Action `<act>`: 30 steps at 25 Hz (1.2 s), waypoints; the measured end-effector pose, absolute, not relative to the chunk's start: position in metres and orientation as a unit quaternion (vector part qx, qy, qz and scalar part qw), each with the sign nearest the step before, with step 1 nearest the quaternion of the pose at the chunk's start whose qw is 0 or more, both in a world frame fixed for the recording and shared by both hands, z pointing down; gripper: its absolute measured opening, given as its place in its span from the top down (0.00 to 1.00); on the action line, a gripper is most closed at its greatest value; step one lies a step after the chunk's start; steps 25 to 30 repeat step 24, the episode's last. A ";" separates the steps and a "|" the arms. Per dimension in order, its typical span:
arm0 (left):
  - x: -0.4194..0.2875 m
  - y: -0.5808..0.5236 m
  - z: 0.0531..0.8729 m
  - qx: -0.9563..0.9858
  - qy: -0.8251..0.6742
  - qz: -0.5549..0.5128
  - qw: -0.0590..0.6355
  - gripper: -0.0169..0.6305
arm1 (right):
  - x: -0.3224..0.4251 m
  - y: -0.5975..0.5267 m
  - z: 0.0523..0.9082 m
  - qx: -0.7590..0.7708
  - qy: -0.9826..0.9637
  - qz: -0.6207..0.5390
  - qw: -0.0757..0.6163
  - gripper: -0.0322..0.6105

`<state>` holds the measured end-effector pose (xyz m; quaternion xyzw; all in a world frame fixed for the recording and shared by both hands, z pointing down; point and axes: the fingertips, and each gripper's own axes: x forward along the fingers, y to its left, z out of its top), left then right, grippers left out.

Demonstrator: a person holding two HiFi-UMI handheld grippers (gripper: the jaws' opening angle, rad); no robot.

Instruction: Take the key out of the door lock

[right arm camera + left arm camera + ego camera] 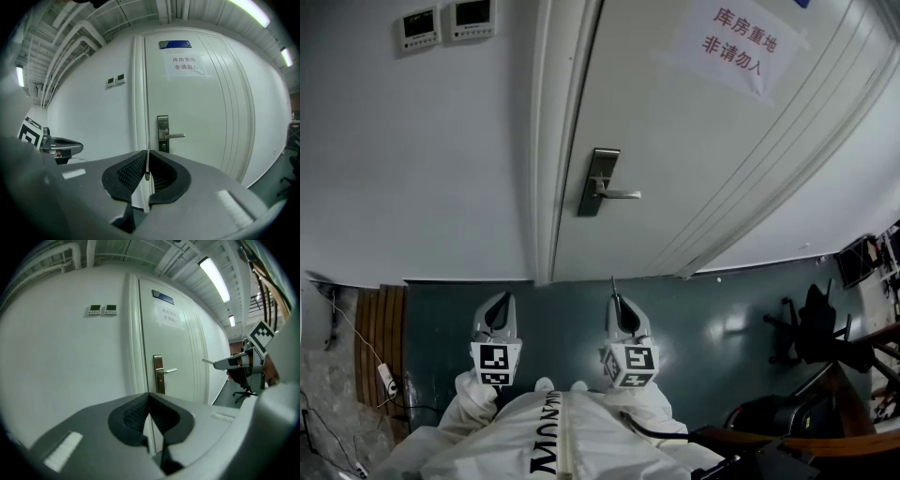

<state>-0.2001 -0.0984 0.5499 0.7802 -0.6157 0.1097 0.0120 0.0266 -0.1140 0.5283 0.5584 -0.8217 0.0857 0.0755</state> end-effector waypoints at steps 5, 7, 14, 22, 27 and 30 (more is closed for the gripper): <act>-0.182 -0.095 0.543 0.780 -0.617 0.107 0.005 0.97 | 0.040 -0.107 0.529 0.554 -0.824 0.088 0.073 0.91; -0.172 -0.092 0.540 0.781 -0.614 0.110 -0.001 0.97 | 0.045 -0.104 0.530 0.551 -0.827 0.091 0.072 0.91; -0.149 -0.087 0.538 0.777 -0.619 0.117 -0.007 0.97 | 0.065 -0.102 0.537 0.542 -0.831 0.102 0.064 0.91; -0.132 -0.089 0.532 0.775 -0.620 0.119 -0.017 0.97 | 0.077 -0.103 0.535 0.536 -0.836 0.100 0.059 0.91; -0.128 -0.089 0.532 0.776 -0.619 0.122 -0.019 0.97 | 0.079 -0.103 0.536 0.536 -0.836 0.099 0.059 0.91; -0.128 -0.089 0.532 0.776 -0.619 0.122 -0.019 0.97 | 0.079 -0.103 0.536 0.536 -0.836 0.099 0.059 0.91</act>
